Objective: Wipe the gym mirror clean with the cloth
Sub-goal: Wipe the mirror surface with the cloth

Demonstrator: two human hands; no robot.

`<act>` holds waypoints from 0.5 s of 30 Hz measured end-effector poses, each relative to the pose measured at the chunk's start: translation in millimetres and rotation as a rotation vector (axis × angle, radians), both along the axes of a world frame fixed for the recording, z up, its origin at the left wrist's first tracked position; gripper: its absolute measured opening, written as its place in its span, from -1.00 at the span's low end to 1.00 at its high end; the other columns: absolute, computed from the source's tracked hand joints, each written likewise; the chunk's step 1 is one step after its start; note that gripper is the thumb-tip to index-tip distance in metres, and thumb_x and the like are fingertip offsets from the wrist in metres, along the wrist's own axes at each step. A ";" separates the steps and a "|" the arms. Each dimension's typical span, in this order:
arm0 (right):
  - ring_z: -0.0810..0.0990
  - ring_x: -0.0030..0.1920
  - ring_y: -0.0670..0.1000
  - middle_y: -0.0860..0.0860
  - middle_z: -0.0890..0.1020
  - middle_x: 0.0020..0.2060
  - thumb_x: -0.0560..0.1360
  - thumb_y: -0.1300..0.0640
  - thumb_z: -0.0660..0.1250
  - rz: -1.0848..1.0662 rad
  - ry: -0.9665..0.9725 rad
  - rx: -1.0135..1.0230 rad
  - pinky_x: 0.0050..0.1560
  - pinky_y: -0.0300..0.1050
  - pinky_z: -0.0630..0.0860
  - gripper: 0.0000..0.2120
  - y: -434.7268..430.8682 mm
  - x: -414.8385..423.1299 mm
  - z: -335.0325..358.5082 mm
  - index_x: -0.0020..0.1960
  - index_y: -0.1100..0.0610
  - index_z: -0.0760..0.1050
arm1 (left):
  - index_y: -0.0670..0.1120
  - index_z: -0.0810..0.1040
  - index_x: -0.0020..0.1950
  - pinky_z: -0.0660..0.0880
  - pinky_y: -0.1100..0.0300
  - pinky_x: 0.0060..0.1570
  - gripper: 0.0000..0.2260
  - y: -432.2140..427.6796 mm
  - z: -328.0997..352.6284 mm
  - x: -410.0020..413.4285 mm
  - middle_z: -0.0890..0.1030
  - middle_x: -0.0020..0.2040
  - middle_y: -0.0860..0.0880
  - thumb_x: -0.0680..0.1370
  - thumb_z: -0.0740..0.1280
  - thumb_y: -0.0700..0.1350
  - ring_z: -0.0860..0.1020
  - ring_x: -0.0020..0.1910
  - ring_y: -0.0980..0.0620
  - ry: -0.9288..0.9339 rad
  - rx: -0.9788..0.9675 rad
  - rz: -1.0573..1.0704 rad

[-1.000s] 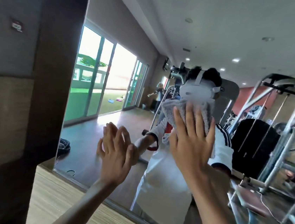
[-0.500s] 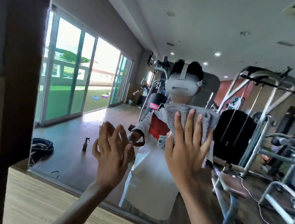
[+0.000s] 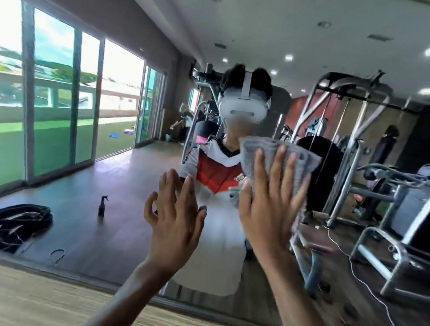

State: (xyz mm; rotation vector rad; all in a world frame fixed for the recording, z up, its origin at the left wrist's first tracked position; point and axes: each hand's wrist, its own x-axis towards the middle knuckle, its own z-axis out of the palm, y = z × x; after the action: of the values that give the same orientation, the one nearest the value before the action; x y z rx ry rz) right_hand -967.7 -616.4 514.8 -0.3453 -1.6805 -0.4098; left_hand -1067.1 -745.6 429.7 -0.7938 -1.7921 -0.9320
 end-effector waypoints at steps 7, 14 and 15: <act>0.16 0.57 0.04 -0.01 0.10 0.61 0.56 -0.07 0.21 -0.093 -0.244 0.162 0.46 0.39 0.13 -0.43 76.7 85.6 -91.1 0.55 -0.11 0.21 | -0.12 0.20 0.58 0.03 -0.21 0.45 -0.48 37.2 -16.4 29.4 0.10 0.59 -0.33 0.67 0.11 0.06 0.04 0.61 -0.23 0.028 -0.038 -0.029; 0.10 0.58 0.16 0.12 0.14 0.57 0.61 -0.01 0.11 -0.089 0.246 -0.243 0.52 0.26 -0.01 -0.45 82.7 73.3 -2.2 0.58 0.05 0.19 | -0.10 0.19 0.60 0.01 -0.25 0.46 -0.46 85.3 4.2 74.9 0.04 0.61 -0.30 0.65 0.14 0.06 0.00 0.62 -0.24 0.049 -0.056 -0.094; 0.11 0.58 0.17 0.12 0.13 0.57 0.61 0.00 0.12 -0.079 0.194 -0.191 0.52 0.28 0.03 -0.45 76.4 67.9 -6.7 0.58 0.06 0.18 | -0.09 0.18 0.60 0.01 -0.25 0.47 -0.46 91.2 3.9 81.8 0.02 0.62 -0.28 0.65 0.14 0.06 -0.04 0.63 -0.21 0.052 -0.065 -0.114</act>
State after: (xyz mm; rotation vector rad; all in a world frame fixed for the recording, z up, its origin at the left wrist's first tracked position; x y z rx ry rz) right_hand -899.8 -539.9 508.1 -0.5761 -1.5227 -0.2648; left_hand -985.3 -654.3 433.7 -0.9620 -1.7545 -0.9219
